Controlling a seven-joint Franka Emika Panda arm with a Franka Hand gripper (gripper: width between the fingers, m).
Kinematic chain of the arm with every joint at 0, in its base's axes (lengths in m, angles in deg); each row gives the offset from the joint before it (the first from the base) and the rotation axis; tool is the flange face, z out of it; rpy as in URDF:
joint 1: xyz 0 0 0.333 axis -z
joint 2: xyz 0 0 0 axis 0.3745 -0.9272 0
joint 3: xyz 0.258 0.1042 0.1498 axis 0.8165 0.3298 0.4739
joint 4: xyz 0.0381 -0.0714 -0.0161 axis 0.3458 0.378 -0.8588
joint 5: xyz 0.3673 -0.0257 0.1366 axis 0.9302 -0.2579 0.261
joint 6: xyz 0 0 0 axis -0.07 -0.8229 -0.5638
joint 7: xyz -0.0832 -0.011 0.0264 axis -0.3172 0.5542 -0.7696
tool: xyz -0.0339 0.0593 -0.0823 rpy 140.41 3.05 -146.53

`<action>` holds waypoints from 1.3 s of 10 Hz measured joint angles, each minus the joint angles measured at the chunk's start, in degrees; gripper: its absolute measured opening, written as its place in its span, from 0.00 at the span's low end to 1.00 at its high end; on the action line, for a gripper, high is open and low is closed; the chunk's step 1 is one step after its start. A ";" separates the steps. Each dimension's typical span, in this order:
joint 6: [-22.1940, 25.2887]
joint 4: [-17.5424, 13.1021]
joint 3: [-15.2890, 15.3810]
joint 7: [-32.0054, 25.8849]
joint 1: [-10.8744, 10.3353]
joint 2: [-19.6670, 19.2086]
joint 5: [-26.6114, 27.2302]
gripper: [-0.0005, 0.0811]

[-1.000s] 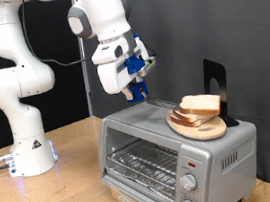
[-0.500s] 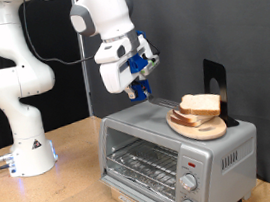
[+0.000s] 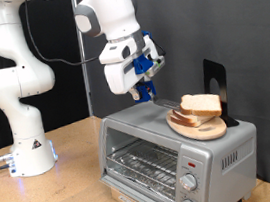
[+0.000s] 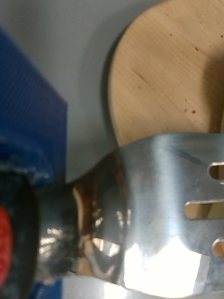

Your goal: Make a piece of toast with the oven

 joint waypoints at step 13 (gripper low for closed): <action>-1.94 -2.73 3.09 2.46 -0.07 -3.91 -2.68 0.60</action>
